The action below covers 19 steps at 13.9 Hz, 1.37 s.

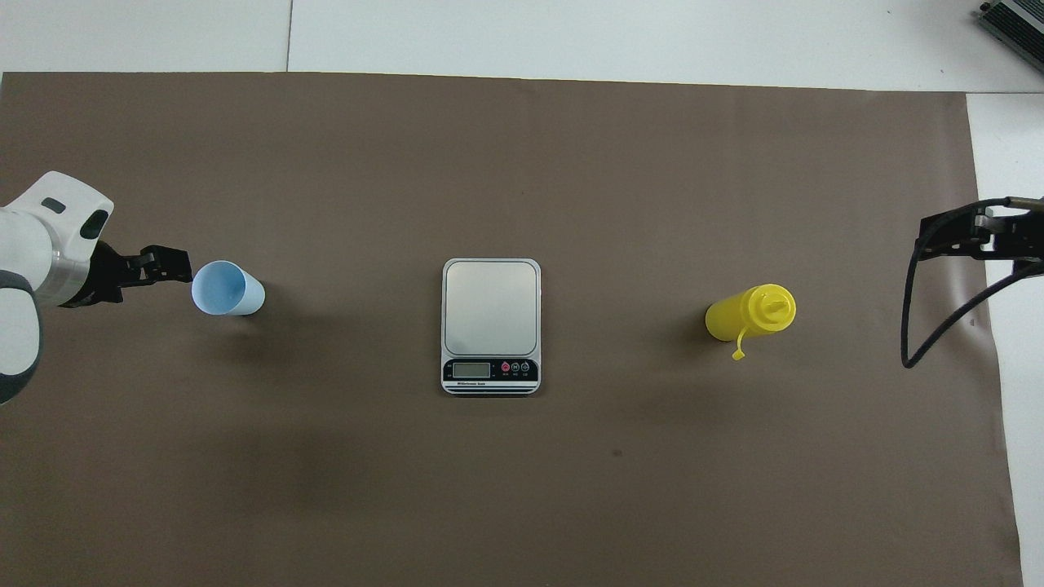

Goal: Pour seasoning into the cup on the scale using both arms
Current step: 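Reach the left gripper to the white cup and grasp it, then carry the cup with the left gripper and set it on the scale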

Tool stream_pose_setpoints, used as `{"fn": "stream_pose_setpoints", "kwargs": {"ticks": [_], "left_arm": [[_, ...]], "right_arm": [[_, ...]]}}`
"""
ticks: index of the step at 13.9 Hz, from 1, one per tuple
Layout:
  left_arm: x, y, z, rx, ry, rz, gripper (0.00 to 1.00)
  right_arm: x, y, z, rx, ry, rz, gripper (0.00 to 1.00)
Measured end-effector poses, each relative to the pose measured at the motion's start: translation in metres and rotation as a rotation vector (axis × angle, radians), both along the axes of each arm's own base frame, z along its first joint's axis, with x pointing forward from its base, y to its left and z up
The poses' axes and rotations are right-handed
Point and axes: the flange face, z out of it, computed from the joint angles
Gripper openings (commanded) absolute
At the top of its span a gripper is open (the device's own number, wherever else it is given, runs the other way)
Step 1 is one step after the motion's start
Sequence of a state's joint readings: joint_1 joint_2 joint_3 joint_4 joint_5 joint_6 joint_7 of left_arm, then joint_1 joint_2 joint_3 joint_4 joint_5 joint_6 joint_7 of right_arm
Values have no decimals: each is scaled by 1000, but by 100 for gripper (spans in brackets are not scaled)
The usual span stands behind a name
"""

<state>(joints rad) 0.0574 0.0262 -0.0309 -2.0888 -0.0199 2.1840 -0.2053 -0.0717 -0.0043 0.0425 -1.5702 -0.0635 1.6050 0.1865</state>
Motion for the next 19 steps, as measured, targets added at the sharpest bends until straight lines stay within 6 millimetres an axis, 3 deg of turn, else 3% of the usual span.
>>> {"fn": "stream_pose_setpoints", "kwargs": {"ticks": [4,8,10,11,14,15,19], "left_arm": [[-4,-5,-42,-5,3,55,100],[-1,-6,-62,-7,25,63,100],[-1,-6,-67,-8,32,78,82],[-1,-7,-69,-9,36,91,66],[-1,-14,-71,-10,40,104,5],[-1,-16,-71,-10,40,102,0],[0,-17,-70,-11,37,99,0]], "right_arm": [[0,3,0,0,3,5,100],[0,3,0,0,3,5,100],[0,2,0,0,3,4,100],[0,2,0,0,3,4,100],[0,2,-1,0,4,4,100],[0,2,-1,0,4,4,100],[-1,1,-1,0,8,2,100]]}}
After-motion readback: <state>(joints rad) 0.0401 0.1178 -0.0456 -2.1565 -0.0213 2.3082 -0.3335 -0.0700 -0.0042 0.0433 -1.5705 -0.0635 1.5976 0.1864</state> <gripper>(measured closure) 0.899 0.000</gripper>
